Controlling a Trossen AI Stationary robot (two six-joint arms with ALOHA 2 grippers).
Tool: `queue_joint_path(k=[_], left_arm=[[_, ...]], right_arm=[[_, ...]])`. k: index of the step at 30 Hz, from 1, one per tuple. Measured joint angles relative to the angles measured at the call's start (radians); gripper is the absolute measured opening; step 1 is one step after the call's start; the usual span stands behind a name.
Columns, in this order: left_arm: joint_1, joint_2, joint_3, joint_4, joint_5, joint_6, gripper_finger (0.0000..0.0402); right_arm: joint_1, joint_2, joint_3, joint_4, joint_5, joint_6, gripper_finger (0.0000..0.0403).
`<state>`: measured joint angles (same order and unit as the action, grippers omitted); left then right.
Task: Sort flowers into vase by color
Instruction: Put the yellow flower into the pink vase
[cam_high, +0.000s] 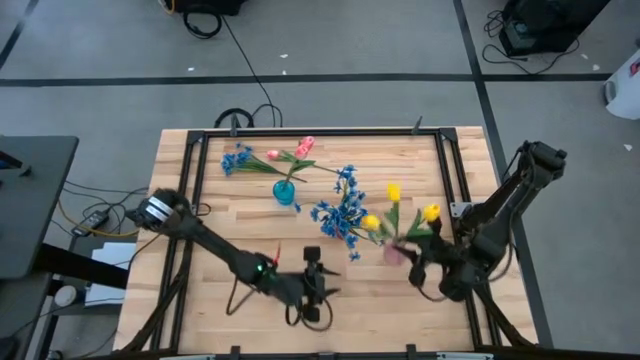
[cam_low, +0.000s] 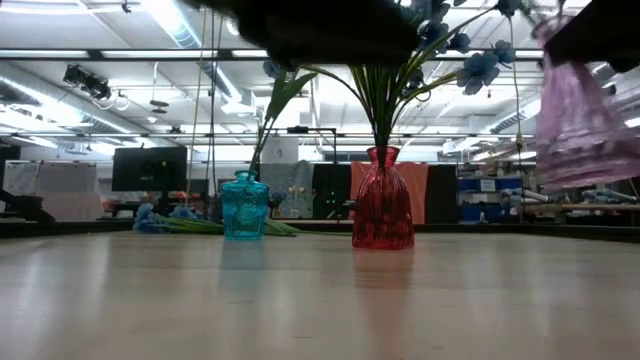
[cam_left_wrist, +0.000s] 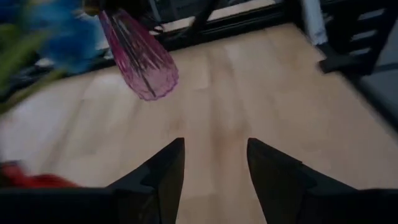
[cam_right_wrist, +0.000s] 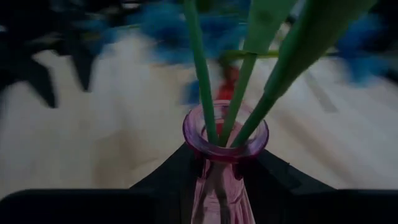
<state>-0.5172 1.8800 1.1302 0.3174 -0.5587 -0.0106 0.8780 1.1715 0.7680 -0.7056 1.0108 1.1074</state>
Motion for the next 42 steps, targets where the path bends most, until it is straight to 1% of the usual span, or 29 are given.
queue_joint_path(k=[2, 4, 7, 9, 12, 14, 17, 20, 23, 26, 31, 34, 38, 42], left_arm=[[0.026, -0.037, -0.077, 0.092, 0.017, 0.062, 0.0181], [0.051, -0.087, -0.174, 0.218, 0.051, 0.088, 0.0181], [0.085, -0.150, -0.332, 0.424, 0.090, 0.075, 0.0181], [0.101, -0.183, -0.428, 0.528, 0.103, 0.052, 0.0181], [0.124, -0.241, -0.519, 0.613, 0.148, 0.017, 0.0181], [0.142, -0.269, -0.536, 0.611, 0.174, -0.019, 0.0181], [0.170, -0.315, -0.535, 0.511, 0.201, -0.050, 0.0181], [0.195, -0.362, -0.525, 0.421, 0.205, -0.048, 0.0181], [0.230, -0.410, -0.523, 0.365, 0.205, -0.021, 0.0181], [0.275, -0.468, -0.523, 0.313, 0.217, 0.015, 0.0181], [0.359, -0.583, -0.528, 0.215, 0.289, 0.092, 0.0181], [0.389, -0.663, -0.536, 0.140, 0.319, 0.144, 0.0177], [0.424, -0.756, -0.592, 0.136, 0.355, 0.219, 0.0169], [0.477, -0.834, -0.669, 0.155, 0.375, 0.239, 0.0166]], right_arm=[[-0.032, -0.023, 0.000, -0.076, 0.012, 0.032, 0.0122], [-0.062, -0.047, 0.000, -0.131, 0.016, 0.044, 0.0122], [-0.109, -0.083, 0.000, -0.184, 0.034, 0.045, 0.0122], [-0.149, -0.105, 0.000, -0.211, 0.057, 0.043, 0.0122], [-0.216, -0.124, 0.000, -0.262, 0.073, 0.042, 0.0122], [-0.263, -0.128, -0.001, -0.269, 0.083, 0.042, 0.0122], [-0.341, -0.127, -0.018, -0.247, 0.107, 0.038, 0.0122], [-0.424, -0.126, -0.050, -0.230, 0.098, 0.032, 0.0122], [-0.499, -0.126, -0.089, -0.156, 0.069, -0.036, 0.0122], [-0.581, -0.127, -0.130, -0.009, 0.006, -0.166, 0.0122], [-0.747, -0.127, -0.184, 0.271, -0.096, -0.449, 0.0122], [-0.854, -0.127, -0.210, 0.419, -0.139, -0.594, 0.0122], [-0.990, -0.127, -0.252, 0.586, -0.190, -0.743, 0.0122], [-1.129, -0.126, -0.306, 0.763, -0.321, -0.865, 0.0122]])
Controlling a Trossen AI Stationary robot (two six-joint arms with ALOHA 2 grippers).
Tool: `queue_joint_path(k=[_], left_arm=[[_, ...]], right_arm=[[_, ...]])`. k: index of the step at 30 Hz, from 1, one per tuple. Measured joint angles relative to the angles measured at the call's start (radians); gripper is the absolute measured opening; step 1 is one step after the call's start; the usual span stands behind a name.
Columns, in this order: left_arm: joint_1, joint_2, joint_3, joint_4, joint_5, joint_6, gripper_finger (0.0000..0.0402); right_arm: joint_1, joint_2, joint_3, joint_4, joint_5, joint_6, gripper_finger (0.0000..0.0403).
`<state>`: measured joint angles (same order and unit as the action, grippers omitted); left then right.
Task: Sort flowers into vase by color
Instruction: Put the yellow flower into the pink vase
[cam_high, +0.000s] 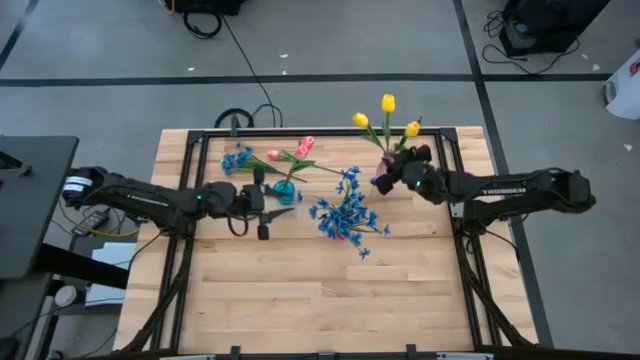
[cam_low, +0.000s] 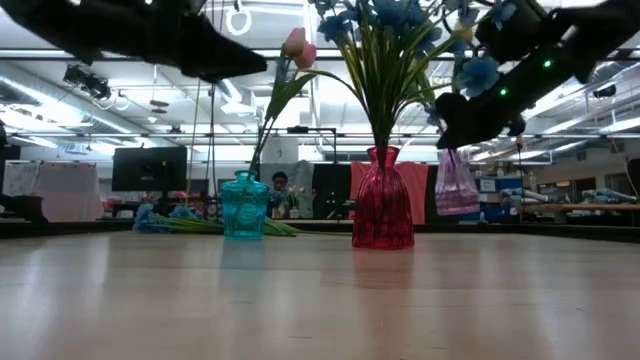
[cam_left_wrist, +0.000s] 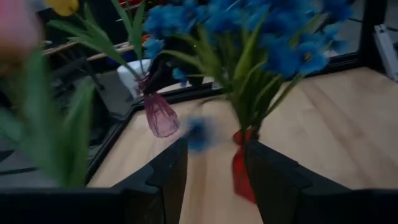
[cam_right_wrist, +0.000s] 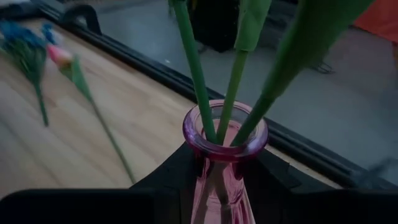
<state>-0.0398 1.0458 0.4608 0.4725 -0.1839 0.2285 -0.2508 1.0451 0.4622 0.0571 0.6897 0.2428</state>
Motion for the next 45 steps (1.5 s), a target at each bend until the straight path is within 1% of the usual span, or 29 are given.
queue_joint_path(k=[6, 8, 10, 12, 16, 18, 20, 22, 24, 27, 31, 36, 39, 42, 45], left_arm=[[0.081, -0.082, -0.074, 0.004, 0.018, -0.003, 0.0165], [0.112, -0.105, -0.090, 0.007, 0.018, 0.004, 0.0165], [0.145, -0.126, -0.107, 0.007, 0.023, 0.010, 0.0165], [0.184, -0.142, -0.117, 0.010, 0.056, 0.015, 0.0165], [0.265, -0.147, -0.126, 0.045, 0.140, 0.019, 0.0165], [0.306, -0.147, -0.126, 0.061, 0.178, 0.023, 0.0165], [0.340, -0.145, -0.126, 0.071, 0.205, 0.023, 0.0165], [0.360, -0.144, -0.126, 0.086, 0.206, 0.023, 0.0165], [0.370, -0.144, -0.126, 0.101, 0.206, 0.022, 0.0165], [0.373, -0.144, -0.126, 0.103, 0.206, 0.022, 0.0165], [0.373, -0.144, -0.126, 0.090, 0.183, 0.022, 0.0165], [0.373, -0.144, -0.126, 0.084, 0.136, 0.022, 0.0165], [0.373, -0.144, -0.126, 0.078, 0.125, 0.022, 0.0165], [0.373, -0.144, -0.126, 0.064, 0.124, 0.027, 0.0165], [0.374, -0.144, -0.126, 0.047, 0.124, 0.027, 0.0165]], right_arm=[[-0.149, 0.000, -0.080, 0.269, -0.218, -0.141, 0.0122], [-0.185, 0.000, -0.102, 0.331, -0.287, -0.187, 0.0122], [-0.220, 0.000, -0.108, 0.358, -0.347, -0.225, 0.0122], [-0.257, 0.000, -0.108, 0.368, -0.387, -0.242, 0.0122], [-0.329, 0.019, -0.108, 0.377, -0.420, -0.283, 0.0122], [-0.364, 0.050, -0.108, 0.395, -0.443, -0.296, 0.0122], [-0.393, 0.100, -0.108, 0.440, -0.493, -0.290, 0.0122], [-0.406, 0.157, -0.108, 0.501, -0.533, -0.277, 0.0122], [-0.402, 0.217, -0.108, 0.545, -0.536, -0.273, 0.0122], [-0.382, 0.277, -0.109, 0.566, -0.536, -0.269, 0.0122], [-0.363, 0.304, -0.107, 0.587, -0.534, -0.242, 0.0122], [-0.358, 0.295, -0.107, 0.576, -0.530, -0.243, 0.0125], [-0.358, 0.280, -0.108, 0.561, -0.540, -0.246, 0.0147], [-0.358, 0.256, -0.108, 0.541, -0.549, -0.242, 0.0184], [-0.357, 0.208, -0.108, 0.451, -0.537, -0.224, 0.0221]])
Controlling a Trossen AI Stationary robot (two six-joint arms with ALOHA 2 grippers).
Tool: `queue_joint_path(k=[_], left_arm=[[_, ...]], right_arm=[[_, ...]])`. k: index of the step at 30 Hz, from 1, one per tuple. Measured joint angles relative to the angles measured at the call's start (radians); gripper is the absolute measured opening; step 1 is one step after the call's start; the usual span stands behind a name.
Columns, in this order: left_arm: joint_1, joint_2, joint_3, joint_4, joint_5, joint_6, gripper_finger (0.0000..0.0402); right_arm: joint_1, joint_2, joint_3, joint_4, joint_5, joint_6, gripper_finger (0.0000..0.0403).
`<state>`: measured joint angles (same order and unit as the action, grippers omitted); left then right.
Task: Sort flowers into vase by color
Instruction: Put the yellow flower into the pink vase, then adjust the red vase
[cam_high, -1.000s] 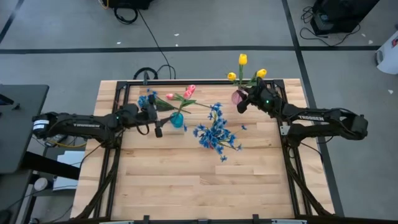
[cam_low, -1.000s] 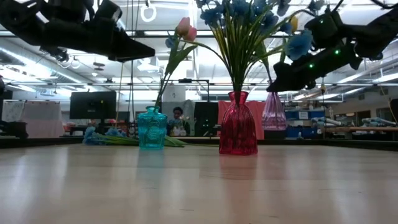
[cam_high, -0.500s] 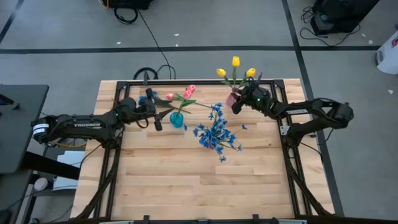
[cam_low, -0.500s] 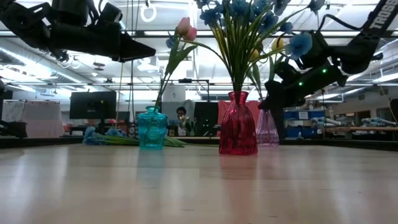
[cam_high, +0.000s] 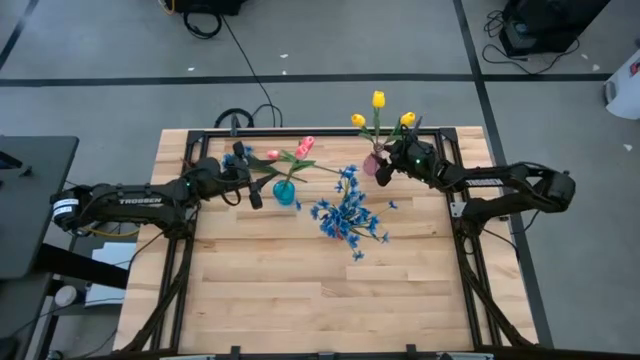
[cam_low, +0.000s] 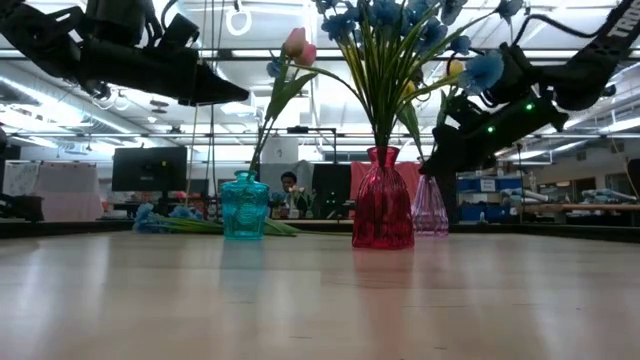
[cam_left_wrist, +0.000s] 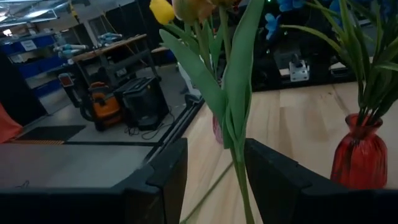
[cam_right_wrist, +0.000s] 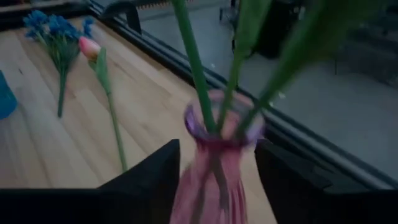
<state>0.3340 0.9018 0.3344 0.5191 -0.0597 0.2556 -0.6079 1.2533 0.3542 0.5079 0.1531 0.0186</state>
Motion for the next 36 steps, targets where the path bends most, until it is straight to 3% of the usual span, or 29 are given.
queue_joint_path(k=[6, 14, 20, 27, 36], left_arm=[[0.000, -0.028, 0.000, 0.002, 0.020, -0.001, 0.0165], [0.000, -0.033, 0.000, -0.002, 0.020, -0.082, 0.0165], [0.000, -0.033, -0.024, -0.007, 0.016, -0.137, 0.0165], [0.038, -0.033, -0.115, 0.050, -0.085, -0.180, 0.0165], [0.048, -0.031, -0.118, -0.023, -0.027, -0.272, 0.0165]], right_arm=[[0.031, -0.152, 0.002, -0.194, 0.035, 0.054, 0.0264], [0.167, -0.217, 0.076, -0.481, 0.062, 0.220, 0.0257], [0.289, -0.201, 0.088, -0.536, 0.031, 0.366, 0.0249], [0.422, -0.189, 0.089, -0.571, 0.047, 0.486, 0.0248], [0.587, -0.137, 0.089, -0.537, 0.139, 0.561, 0.0248]])
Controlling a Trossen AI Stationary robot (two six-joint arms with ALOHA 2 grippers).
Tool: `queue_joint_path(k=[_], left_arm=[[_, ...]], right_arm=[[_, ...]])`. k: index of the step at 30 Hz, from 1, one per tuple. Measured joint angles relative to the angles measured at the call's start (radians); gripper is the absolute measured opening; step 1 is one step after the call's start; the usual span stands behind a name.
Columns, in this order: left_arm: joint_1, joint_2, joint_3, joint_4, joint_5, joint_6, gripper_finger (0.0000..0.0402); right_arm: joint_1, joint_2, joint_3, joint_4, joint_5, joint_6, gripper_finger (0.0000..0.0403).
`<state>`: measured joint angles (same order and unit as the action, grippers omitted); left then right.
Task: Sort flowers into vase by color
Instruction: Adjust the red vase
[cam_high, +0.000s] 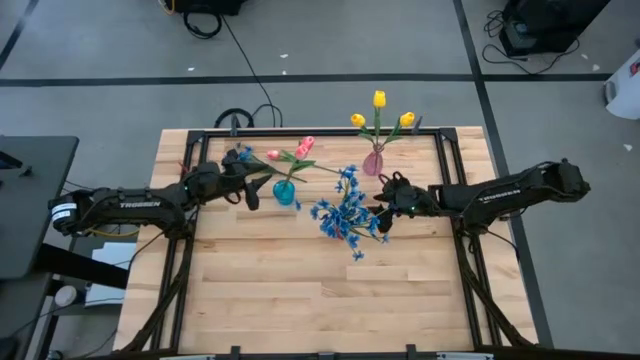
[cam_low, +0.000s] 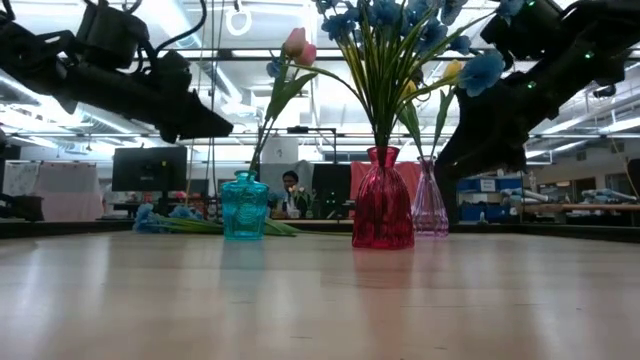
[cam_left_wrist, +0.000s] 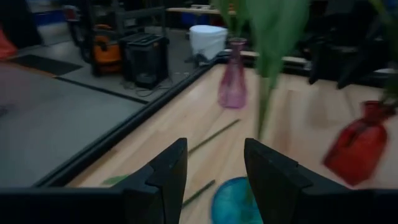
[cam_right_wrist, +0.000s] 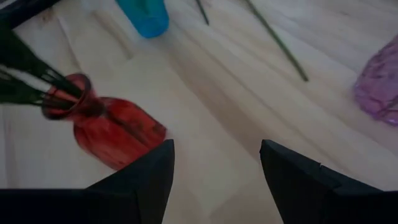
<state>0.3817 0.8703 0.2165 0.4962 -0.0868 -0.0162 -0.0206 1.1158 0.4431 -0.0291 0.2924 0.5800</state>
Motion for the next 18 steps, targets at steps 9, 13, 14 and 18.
queue_joint_path(k=[9, 13, 14, 18], left_arm=[[-0.052, 0.000, 0.000, 0.016, 0.040, -0.045, 0.0165], [-0.067, 0.000, 0.000, 0.017, 0.046, -0.061, 0.0165], [-0.069, 0.000, 0.000, 0.017, 0.046, -0.059, 0.0165], [-0.071, 0.000, 0.000, 0.021, 0.044, -0.043, 0.0165]], right_arm=[[0.098, 0.196, 0.000, 0.163, 0.223, -0.066, 0.0242], [0.078, 0.346, 0.000, 0.373, 0.238, -0.174, 0.0228], [0.066, 0.383, 0.000, 0.420, 0.241, -0.193, 0.0224], [0.011, 0.496, -0.001, 0.506, 0.260, -0.207, 0.0211]])
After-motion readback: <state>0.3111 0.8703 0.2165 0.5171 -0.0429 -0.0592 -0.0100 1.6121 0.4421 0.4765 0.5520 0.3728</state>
